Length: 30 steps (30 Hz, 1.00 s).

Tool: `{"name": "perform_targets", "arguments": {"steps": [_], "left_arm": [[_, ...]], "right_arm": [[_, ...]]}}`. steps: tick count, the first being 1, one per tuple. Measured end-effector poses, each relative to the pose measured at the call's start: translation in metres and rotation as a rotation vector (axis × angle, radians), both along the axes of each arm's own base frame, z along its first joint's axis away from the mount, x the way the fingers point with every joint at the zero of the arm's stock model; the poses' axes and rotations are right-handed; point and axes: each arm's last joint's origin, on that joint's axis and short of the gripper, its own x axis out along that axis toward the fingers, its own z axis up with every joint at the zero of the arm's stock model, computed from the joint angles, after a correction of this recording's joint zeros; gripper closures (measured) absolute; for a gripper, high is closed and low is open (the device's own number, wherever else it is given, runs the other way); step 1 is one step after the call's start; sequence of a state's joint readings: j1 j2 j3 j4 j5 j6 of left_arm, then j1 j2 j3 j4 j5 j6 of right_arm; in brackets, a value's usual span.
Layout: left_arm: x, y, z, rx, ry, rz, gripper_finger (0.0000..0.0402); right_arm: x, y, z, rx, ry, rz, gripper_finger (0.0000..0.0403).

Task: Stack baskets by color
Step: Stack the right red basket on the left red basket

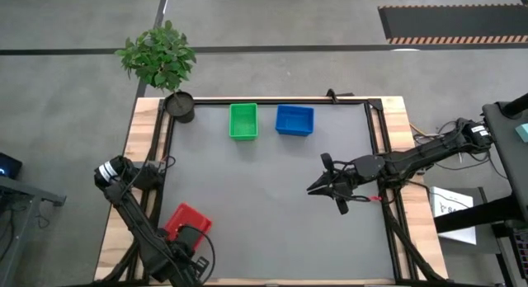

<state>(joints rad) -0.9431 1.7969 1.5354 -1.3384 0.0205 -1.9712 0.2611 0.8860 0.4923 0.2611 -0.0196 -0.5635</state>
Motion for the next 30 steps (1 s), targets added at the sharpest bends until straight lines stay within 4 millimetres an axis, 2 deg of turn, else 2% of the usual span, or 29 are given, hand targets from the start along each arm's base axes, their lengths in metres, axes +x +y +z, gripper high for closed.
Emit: {"name": "perform_targets", "arguments": {"steps": [3, 12, 26, 30], "left_arm": [[-0.002, -0.002, -0.001, -0.003, 0.011, 0.012, 0.0401], [0.003, -0.001, -0.001, 0.067, -0.124, -0.076, 0.0396], [0.001, -0.001, -0.009, 0.053, -0.090, -0.063, 0.0290], [0.001, -0.001, 0.006, 0.013, -0.121, -0.087, 0.0283]], "right_arm": [[0.000, 0.000, 0.000, 0.004, 0.002, -0.001, 0.0360], [0.000, 0.000, -0.001, 0.003, 0.004, -0.001, 0.0360], [0.000, -0.001, -0.003, -0.008, 0.022, -0.021, 0.0360], [-0.001, -0.001, -0.003, -0.007, 0.024, -0.022, 0.0360]]}}
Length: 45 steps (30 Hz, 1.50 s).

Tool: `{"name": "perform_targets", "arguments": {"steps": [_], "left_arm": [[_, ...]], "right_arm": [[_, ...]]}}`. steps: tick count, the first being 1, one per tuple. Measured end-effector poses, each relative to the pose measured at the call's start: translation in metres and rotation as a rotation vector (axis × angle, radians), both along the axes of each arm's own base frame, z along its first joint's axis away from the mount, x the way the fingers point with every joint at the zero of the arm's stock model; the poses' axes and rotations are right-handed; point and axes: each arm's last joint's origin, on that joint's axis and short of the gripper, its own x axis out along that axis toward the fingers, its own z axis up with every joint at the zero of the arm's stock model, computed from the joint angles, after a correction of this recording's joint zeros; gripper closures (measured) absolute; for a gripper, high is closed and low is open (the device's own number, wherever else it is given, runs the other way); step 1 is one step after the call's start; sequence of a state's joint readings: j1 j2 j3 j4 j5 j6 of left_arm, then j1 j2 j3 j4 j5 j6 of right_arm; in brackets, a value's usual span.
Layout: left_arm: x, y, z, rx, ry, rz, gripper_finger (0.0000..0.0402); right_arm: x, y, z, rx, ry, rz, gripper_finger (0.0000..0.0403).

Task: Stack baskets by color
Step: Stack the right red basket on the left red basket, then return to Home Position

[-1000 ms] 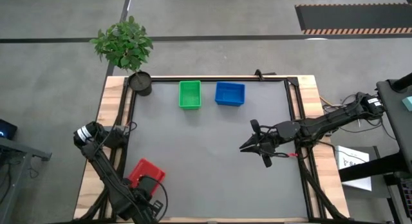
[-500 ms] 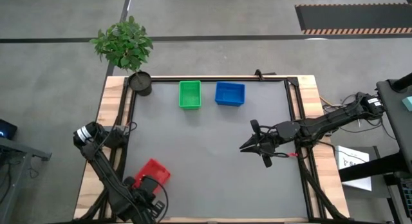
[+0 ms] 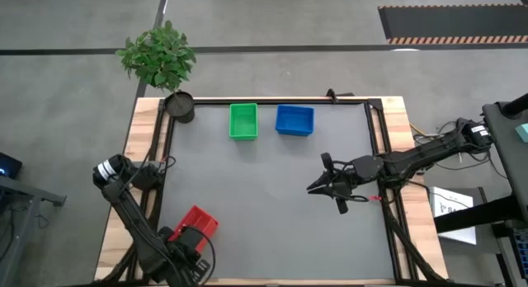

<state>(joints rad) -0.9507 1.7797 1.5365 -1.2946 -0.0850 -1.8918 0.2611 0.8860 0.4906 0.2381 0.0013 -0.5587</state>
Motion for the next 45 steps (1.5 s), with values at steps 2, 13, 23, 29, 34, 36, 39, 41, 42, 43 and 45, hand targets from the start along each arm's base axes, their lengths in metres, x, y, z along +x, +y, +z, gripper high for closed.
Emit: {"name": "perform_targets", "arguments": {"steps": [2, 13, 23, 29, 34, 36, 39, 41, 42, 43, 45], "left_arm": [[0.000, 0.002, 0.007, 0.024, -0.051, -0.037, 0.0287], [-0.002, 0.015, 0.005, 0.258, -0.137, -0.164, 0.0351], [-0.001, 0.016, -0.011, 0.294, -0.199, -0.147, 0.0399], [0.000, 0.014, -0.024, 0.272, -0.213, -0.141, 0.0401], [0.002, 0.014, -0.023, 0.358, -0.313, -0.191, 0.0401], [0.006, 0.011, -0.025, 0.489, -0.487, -0.294, 0.0401], [0.015, 0.009, -0.028, 0.726, -0.665, -0.440, 0.0401], [0.023, 0.014, -0.033, 0.792, -0.680, -0.493, 0.0401], [0.028, 0.018, -0.035, 0.812, -0.672, -0.513, 0.0402], [0.032, 0.023, -0.038, 0.815, -0.670, -0.530, 0.0402], [0.046, 0.032, -0.042, 0.772, -0.666, -0.589, 0.0402]], "right_arm": [[0.000, 0.000, 0.000, 0.000, 0.002, 0.000, 0.0360], [0.000, 0.000, 0.000, -0.001, 0.001, -0.001, 0.0360], [0.000, 0.000, -0.001, 0.008, 0.010, -0.004, 0.0360], [0.000, 0.000, -0.001, 0.004, 0.013, -0.003, 0.0360], [-0.001, 0.000, -0.003, 0.001, 0.035, 0.010, 0.0360], [-0.002, 0.001, -0.006, -0.006, 0.047, 0.056, 0.0360], [-0.003, 0.001, -0.008, 0.012, 0.024, 0.118, 0.0360], [-0.003, -0.002, -0.010, 0.027, 0.001, 0.117, 0.0360], [-0.003, -0.003, -0.012, 0.029, -0.003, 0.110, 0.0360], [-0.003, -0.006, -0.014, 0.032, -0.007, 0.097, 0.0360], [-0.004, -0.013, -0.019, 0.053, -0.017, 0.064, 0.0360]]}}
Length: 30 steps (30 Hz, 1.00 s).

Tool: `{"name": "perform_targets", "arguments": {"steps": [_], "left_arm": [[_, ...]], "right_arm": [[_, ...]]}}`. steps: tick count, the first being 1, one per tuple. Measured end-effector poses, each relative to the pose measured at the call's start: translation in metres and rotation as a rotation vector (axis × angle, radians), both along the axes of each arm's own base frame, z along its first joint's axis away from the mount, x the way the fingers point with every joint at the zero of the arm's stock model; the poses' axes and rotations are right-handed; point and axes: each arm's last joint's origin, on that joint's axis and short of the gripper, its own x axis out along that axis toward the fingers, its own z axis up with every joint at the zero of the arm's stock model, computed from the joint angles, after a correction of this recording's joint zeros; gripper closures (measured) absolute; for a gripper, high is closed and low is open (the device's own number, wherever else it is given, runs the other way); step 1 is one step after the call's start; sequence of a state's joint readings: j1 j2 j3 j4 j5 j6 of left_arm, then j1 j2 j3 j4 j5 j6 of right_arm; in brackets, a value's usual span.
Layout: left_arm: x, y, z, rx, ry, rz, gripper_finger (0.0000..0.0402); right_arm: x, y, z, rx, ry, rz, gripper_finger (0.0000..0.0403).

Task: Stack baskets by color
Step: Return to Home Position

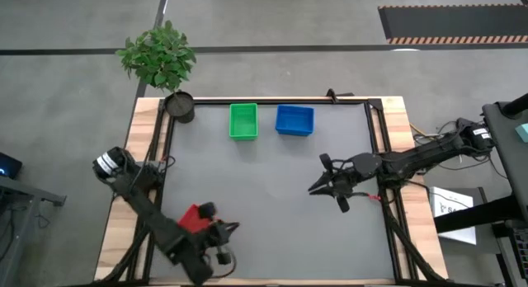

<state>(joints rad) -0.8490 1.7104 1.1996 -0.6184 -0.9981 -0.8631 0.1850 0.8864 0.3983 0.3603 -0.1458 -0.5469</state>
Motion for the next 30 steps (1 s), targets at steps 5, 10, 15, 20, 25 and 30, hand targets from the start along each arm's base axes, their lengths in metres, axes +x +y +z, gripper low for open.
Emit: {"name": "perform_targets", "arguments": {"steps": [5, 10, 15, 20, 25, 30], "left_arm": [[0.044, 0.023, 0.005, -0.046, -0.026, -0.474, 0.0402], [0.051, 0.079, 0.010, 0.050, -0.082, -0.837, 0.0402], [0.023, 0.156, 0.009, 0.070, -0.072, -0.700, 0.0402], [-0.022, 0.206, 0.010, 0.068, -0.183, -0.599, 0.0402], [-0.066, 0.228, -0.001, 0.078, -0.283, -0.502, 0.0401], [-0.099, 0.231, -0.017, 0.065, -0.384, -0.472, 0.0401]], "right_arm": [[-0.004, -0.019, -0.016, 0.039, -0.011, -0.102, 0.0360], [-0.012, -0.036, -0.028, 0.072, -0.042, -0.170, 0.0360], [-0.022, -0.048, -0.034, 0.120, -0.044, -0.221, 0.0360], [-0.034, -0.056, -0.034, 0.134, -0.079, -0.258, 0.0360], [-0.045, -0.063, -0.036, 0.124, -0.122, -0.302, 0.0360], [-0.059, -0.071, -0.045, 0.130, -0.143, -0.332, 0.0360]]}}
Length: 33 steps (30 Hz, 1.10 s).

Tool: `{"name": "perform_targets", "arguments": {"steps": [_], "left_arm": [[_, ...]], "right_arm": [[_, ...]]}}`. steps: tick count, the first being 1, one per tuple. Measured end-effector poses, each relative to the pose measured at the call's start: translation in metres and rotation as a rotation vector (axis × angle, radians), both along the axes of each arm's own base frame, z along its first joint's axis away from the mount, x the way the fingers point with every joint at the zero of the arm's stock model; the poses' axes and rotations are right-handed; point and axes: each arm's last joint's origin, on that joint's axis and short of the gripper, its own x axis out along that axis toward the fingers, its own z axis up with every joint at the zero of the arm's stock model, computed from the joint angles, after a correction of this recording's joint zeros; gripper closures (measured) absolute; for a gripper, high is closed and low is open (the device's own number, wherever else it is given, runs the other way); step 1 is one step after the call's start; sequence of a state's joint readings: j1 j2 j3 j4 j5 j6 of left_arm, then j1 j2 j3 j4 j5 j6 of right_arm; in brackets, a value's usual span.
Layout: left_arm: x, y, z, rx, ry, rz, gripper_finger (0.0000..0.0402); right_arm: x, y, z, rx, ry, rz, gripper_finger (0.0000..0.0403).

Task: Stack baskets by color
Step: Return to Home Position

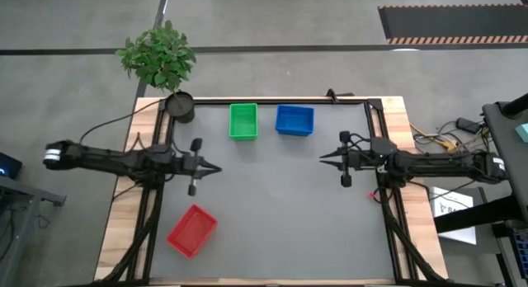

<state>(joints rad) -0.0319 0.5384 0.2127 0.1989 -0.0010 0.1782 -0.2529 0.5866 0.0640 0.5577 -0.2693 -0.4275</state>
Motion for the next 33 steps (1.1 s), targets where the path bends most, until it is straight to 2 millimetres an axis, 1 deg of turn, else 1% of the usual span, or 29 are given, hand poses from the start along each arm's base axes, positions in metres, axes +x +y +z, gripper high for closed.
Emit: {"name": "perform_targets", "arguments": {"steps": [2, 5, 9, 12, 14, 21, 27, 33], "left_arm": [[-0.009, 0.000, -0.005, -0.016, -0.040, 0.002, 0.0401], [-0.018, 0.001, -0.018, -0.018, -0.058, 0.002, 0.0401], [-0.028, 0.001, -0.031, -0.026, -0.080, 0.002, 0.0401], [-0.033, 0.001, -0.038, -0.041, -0.101, 0.004, 0.0401], [-0.036, 0.001, -0.037, -0.051, -0.127, 0.004, 0.0401], [-0.042, 0.001, -0.039, -0.072, -0.130, 0.008, 0.0401], [-0.042, 0.001, -0.039, -0.072, -0.128, 0.008, 0.0401], [-0.041, 0.001, -0.041, -0.072, -0.109, 0.008, 0.0401]], "right_arm": [[-0.006, -0.004, -0.004, 0.008, -0.013, -0.025, 0.0360], [-0.014, -0.009, -0.007, 0.034, -0.026, -0.040, 0.0360], [-0.021, -0.014, -0.004, 0.062, -0.043, -0.035, 0.0360], [-0.026, -0.018, -0.004, 0.069, -0.043, -0.068, 0.0360], [-0.028, -0.019, -0.003, 0.060, -0.054, -0.073, 0.0360], [-0.037, -0.020, 0.002, 0.042, -0.087, -0.067, 0.0360], [-0.044, -0.018, 0.005, 0.035, -0.122, -0.041, 0.0360], [-0.052, -0.014, 0.005, 0.025, -0.125, -0.055, 0.0360]]}}
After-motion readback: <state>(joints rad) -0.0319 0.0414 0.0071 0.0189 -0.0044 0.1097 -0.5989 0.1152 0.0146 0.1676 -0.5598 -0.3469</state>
